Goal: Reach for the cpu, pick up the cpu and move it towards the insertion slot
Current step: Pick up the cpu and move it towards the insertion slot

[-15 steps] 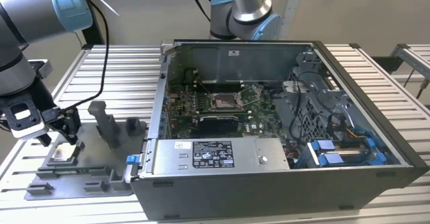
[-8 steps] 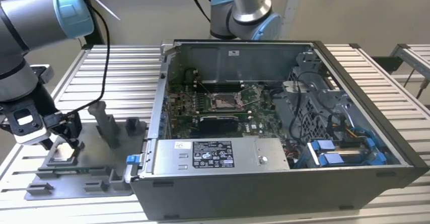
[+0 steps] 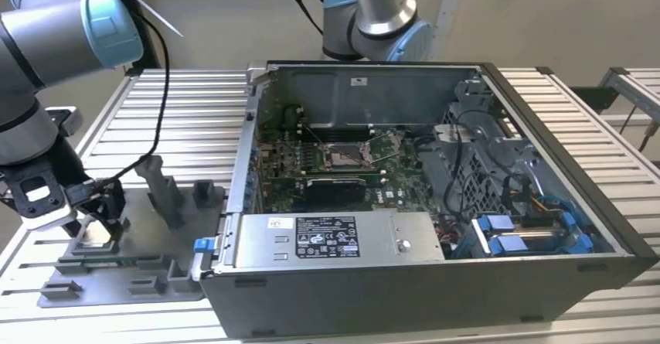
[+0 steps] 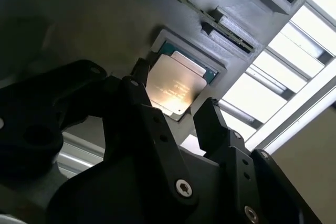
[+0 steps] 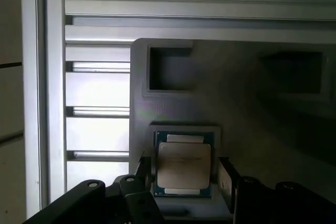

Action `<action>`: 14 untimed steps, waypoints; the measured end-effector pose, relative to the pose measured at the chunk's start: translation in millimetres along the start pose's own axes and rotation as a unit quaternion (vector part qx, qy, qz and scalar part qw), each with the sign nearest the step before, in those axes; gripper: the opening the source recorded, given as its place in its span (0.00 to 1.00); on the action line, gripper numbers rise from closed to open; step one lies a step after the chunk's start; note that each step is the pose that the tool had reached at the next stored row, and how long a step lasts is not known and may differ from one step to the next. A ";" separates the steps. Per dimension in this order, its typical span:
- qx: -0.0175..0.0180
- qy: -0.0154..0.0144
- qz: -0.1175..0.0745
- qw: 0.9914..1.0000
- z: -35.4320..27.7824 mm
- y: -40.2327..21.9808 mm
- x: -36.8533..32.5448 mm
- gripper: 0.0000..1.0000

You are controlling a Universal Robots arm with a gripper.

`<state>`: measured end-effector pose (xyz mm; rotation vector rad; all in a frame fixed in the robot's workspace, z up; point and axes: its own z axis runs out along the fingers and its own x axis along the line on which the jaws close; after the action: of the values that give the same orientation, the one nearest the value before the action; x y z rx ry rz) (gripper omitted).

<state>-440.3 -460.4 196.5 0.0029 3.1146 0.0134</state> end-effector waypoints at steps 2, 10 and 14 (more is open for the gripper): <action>0.000 0.000 0.000 1.000 1.7 -1.1 0.0 1.00; 0.000 0.000 0.000 1.000 5.9 -1.2 0.1 1.00; 0.000 0.000 0.000 1.000 7.5 -1.0 0.2 1.00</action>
<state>-440.3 -461.3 189.0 0.0037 3.1146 0.0134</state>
